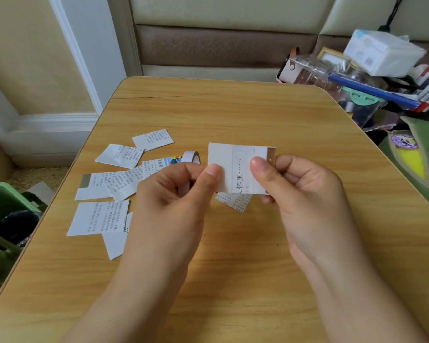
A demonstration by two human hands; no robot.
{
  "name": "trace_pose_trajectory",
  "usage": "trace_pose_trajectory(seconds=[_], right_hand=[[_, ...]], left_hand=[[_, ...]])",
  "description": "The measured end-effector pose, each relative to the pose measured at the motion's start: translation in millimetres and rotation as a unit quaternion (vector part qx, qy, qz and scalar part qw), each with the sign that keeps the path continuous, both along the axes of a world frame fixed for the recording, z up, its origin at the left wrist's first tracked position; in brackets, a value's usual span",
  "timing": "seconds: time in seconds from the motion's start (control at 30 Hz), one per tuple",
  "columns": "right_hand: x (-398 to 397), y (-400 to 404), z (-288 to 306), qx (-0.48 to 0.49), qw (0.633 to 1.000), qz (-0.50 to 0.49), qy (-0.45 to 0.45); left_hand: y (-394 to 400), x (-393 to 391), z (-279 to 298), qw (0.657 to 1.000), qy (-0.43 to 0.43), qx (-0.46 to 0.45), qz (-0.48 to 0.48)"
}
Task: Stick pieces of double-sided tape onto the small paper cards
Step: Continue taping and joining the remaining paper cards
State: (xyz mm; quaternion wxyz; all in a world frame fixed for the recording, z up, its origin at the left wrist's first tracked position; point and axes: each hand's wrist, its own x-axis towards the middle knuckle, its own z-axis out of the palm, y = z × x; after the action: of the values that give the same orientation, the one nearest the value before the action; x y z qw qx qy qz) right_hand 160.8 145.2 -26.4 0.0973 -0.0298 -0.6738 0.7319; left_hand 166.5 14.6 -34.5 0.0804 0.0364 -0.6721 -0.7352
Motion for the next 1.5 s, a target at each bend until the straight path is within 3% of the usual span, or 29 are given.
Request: trace_pose_trajectory(seconds=[0.2, 0.77, 1.0, 1.33, 1.4, 1.5], right_hand=[[-2.3, 6.8, -4.6, 0.045, 0.999, 0.003, 0.009], [-1.9, 3.7, -5.9, 0.029, 0.999, 0.011, 0.02], [2.3, -0.7, -1.0, 0.056, 0.995, 0.08, -0.021], [-0.5, 0.3, -2.9, 0.082, 0.996, 0.038, 0.0], [-2.0, 3.8, -5.8, 0.106, 0.994, 0.03, -0.014], [-1.5, 7.3, -9.5, 0.166, 0.983, 0.047, -0.062]], left_hand=[[-6.9, -2.5, 2.6, 0.997, -0.022, -0.067, -0.02], [-10.8, -4.9, 0.7, 0.999, 0.008, -0.014, -0.033], [-9.5, -4.3, 0.0, 0.998, 0.007, -0.058, -0.015], [-6.5, -2.9, 1.5, 0.996, -0.008, -0.076, 0.038], [-11.1, -3.8, 2.8, 0.992, 0.001, -0.116, 0.043], [-17.1, -3.0, 3.8, 0.963, 0.022, -0.265, 0.034]])
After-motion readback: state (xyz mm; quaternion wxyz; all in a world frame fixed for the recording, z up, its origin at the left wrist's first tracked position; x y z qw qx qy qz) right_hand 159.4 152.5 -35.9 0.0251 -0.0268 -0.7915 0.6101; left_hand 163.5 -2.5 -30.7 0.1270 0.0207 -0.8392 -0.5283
